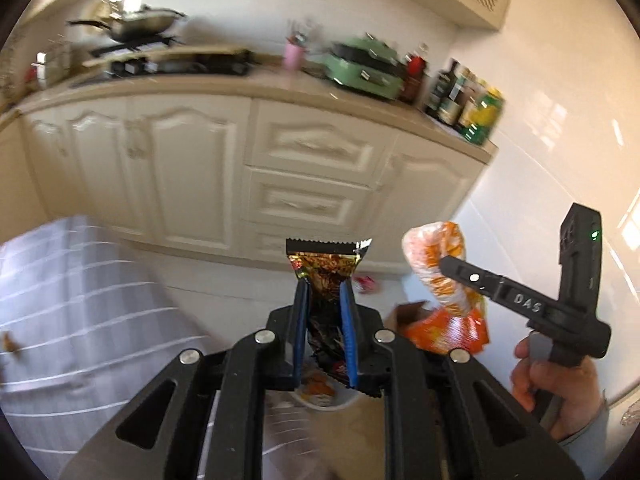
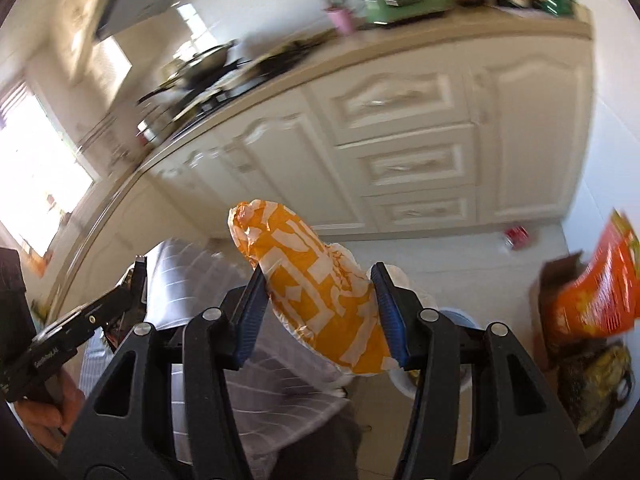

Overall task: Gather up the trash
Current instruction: 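Carry the wrapper and bag to the blue bin and open both tools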

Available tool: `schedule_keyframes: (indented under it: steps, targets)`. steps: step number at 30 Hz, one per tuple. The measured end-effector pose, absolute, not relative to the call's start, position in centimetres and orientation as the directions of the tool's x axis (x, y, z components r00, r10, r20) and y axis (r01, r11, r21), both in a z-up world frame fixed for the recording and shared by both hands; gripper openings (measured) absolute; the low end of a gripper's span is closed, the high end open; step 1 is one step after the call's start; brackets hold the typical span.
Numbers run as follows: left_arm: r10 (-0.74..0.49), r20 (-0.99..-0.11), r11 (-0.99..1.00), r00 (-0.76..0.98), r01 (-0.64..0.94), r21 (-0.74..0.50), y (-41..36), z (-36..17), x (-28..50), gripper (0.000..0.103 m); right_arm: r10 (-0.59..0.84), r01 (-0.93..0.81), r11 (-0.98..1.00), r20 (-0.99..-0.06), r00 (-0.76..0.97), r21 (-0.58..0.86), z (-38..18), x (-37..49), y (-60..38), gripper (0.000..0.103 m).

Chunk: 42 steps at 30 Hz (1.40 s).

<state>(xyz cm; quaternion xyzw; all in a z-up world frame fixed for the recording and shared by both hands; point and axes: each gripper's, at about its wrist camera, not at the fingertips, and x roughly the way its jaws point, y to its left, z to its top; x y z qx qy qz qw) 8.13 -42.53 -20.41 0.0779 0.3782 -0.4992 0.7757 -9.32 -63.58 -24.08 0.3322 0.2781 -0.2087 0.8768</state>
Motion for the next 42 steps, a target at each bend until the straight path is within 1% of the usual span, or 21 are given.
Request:
schedule_keyframes:
  steps: [5,11,14,15,16,17,18,20,21,22,24,25,26,28,35,42]
  targets:
    - [-0.675,-0.726,0.458,0.132,0.846,-0.272,-48.6,-24.1,6.6,0.015,-0.179,0.625,0.602,-0.678,0.713,0.497,-28.7,-11.6,-67.9,0.051]
    - [-0.567,-0.822,0.464,0.048,0.843,-0.271,-54.3,-30.8,5.5,0.015,-0.090,0.681,0.478,-0.741,0.666,0.554,-35.9,-11.2,-71.2,0.051]
    - [-0.512,-0.859,0.480,0.012,0.833,-0.275,-56.3,-33.9,5.8,0.016,-0.059,0.695,0.443,-0.755,0.653,0.567,-38.2,-10.5,-72.0,0.051]
    - [-0.494,-0.870,0.486,-0.007,0.827,-0.282,-57.1,-35.0,5.9,0.016,-0.047,0.699,0.428,-0.758,0.650,0.573,-39.1,-10.3,-72.3,0.051]
    - [-0.482,-0.876,0.489,-0.014,0.825,-0.283,-57.5,-35.6,6.0,0.019,-0.039,0.702,0.416,-0.760,0.649,0.578,-39.6,-10.0,-72.5,0.053]
    - [-0.469,-0.883,0.496,-0.017,0.822,-0.280,-58.1,-36.3,6.0,0.022,-0.030,0.705,0.405,-0.762,0.647,0.583,-40.3,-9.7,-72.8,0.059]
    - [-0.461,-0.887,0.500,-0.023,0.819,-0.282,-58.5,-36.7,6.2,0.030,-0.025,0.712,0.394,-0.768,0.640,0.581,-40.8,-9.4,-73.0,0.061]
    - [-0.427,-0.904,0.518,-0.016,0.816,-0.259,-59.1,-37.7,6.6,0.073,-0.011,0.726,0.366,-0.777,0.629,0.582,-42.1,-9.1,-73.6,0.076]
    - [-0.422,-0.907,0.525,-0.010,0.813,-0.253,-59.3,-38.0,6.7,0.078,-0.005,0.737,0.347,-0.784,0.621,0.581,-42.8,-9.1,-73.9,0.079]
    - [-0.420,-0.908,0.529,-0.006,0.811,-0.250,-59.2,-38.0,6.9,0.078,-0.005,0.747,0.334,-0.791,0.612,0.575,-43.3,-9.2,-74.1,0.084]
    - [-0.409,-0.913,0.536,0.007,0.812,-0.233,-59.2,-38.1,7.2,0.081,-0.011,0.755,0.321,-0.795,0.606,0.572,-43.8,-9.4,-74.3,0.089]
    - [-0.409,-0.913,0.543,0.016,0.808,-0.229,-59.0,-38.0,7.5,0.083,-0.014,0.759,0.316,-0.797,0.604,0.570,-44.0,-9.5,-74.3,0.094]
    - [-0.411,-0.911,0.548,0.019,0.804,-0.230,-58.8,-37.9,7.7,0.085,-0.016,0.762,0.314,-0.799,0.601,0.567,-44.1,-9.5,-74.3,0.095]
    - [-0.415,-0.909,0.562,0.029,0.794,-0.231,-58.3,-37.5,8.1,0.086,-0.020,0.770,0.316,-0.807,0.590,0.555,-44.1,-9.6,-74.2,0.097]
    - [-0.436,-0.897,0.559,0.068,0.802,-0.212,-57.2,-35.4,7.8,0.088,-0.034,0.777,0.333,-0.817,0.576,0.534,-43.5,-9.9,-73.3,0.097]
    - [-0.486,-0.868,0.546,0.101,0.810,-0.211,-55.2,-32.2,7.3,0.089,-0.065,0.758,0.397,-0.808,0.585,0.517,-40.4,-9.6,-71.4,0.097]
